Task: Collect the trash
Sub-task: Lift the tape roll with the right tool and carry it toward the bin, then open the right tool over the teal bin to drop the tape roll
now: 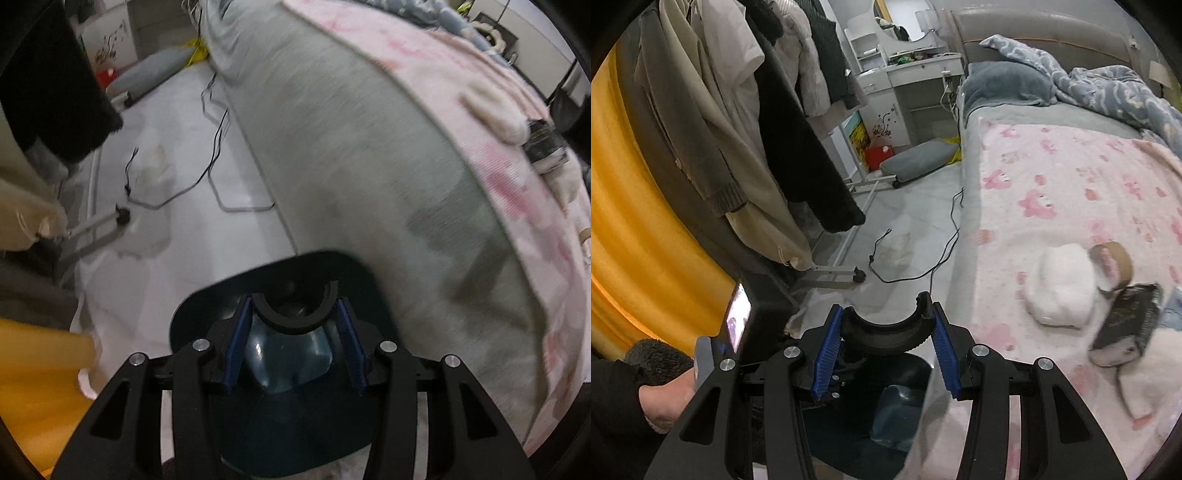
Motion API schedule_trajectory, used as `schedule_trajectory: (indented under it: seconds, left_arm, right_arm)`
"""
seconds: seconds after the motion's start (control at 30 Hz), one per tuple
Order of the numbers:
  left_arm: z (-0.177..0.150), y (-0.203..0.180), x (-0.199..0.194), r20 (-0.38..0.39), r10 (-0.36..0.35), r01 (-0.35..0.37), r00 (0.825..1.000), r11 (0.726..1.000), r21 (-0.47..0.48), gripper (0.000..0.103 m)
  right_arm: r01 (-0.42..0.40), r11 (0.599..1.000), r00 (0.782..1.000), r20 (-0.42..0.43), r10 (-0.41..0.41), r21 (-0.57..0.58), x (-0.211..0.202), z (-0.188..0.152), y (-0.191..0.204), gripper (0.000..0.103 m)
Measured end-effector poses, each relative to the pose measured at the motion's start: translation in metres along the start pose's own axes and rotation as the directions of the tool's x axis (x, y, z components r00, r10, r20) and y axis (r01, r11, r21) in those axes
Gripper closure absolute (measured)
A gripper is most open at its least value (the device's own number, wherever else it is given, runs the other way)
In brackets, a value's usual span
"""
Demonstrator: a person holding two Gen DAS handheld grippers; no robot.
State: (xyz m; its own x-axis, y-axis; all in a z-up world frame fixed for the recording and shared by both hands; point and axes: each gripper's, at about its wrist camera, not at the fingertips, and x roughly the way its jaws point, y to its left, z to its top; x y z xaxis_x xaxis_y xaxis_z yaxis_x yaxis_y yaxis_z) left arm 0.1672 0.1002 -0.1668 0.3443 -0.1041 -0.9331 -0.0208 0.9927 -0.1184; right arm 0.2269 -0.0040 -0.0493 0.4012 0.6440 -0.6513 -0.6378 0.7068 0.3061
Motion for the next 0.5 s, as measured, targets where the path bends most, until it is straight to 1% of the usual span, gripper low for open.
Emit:
schedule_trajectory:
  seconds: [0.13,0.3,0.33,0.37,0.4,0.5]
  left_arm:
    - [-0.008,0.014,0.008,-0.054,-0.003,0.001,0.999,1.0,-0.03,0.053]
    - [-0.017,0.025,0.01,-0.109,-0.009,0.004,0.994,0.999,-0.045,0.052]
    - [-0.018,0.026,0.01,-0.118,-0.011,0.006,0.993,0.999,-0.046,0.05]
    - [-0.02,0.028,0.01,-0.127,-0.015,0.009,0.992,0.999,-0.045,0.045]
    - [-0.021,0.03,0.01,-0.132,-0.017,0.012,0.991,0.999,-0.045,0.044]
    - [-0.023,0.036,0.002,-0.115,-0.014,0.01,0.993,0.999,-0.038,0.038]
  right_arm:
    - [-0.019,1.0,0.999,-0.03,0.019,0.008,0.017,0.0,0.007,0.055]
    - [-0.029,1.0,0.997,-0.073,0.029,0.0,0.037,-0.001,0.018,0.055]
    - [-0.032,0.999,0.996,-0.08,0.032,0.001,0.041,-0.001,0.019,0.055]
    - [-0.037,0.999,0.995,-0.088,0.037,0.005,0.044,-0.001,0.021,0.055]
    - [-0.038,0.999,0.995,-0.094,0.039,0.007,0.046,-0.001,0.021,0.055]
    - [-0.032,0.999,0.992,-0.124,0.033,0.007,0.058,-0.003,0.024,0.055]
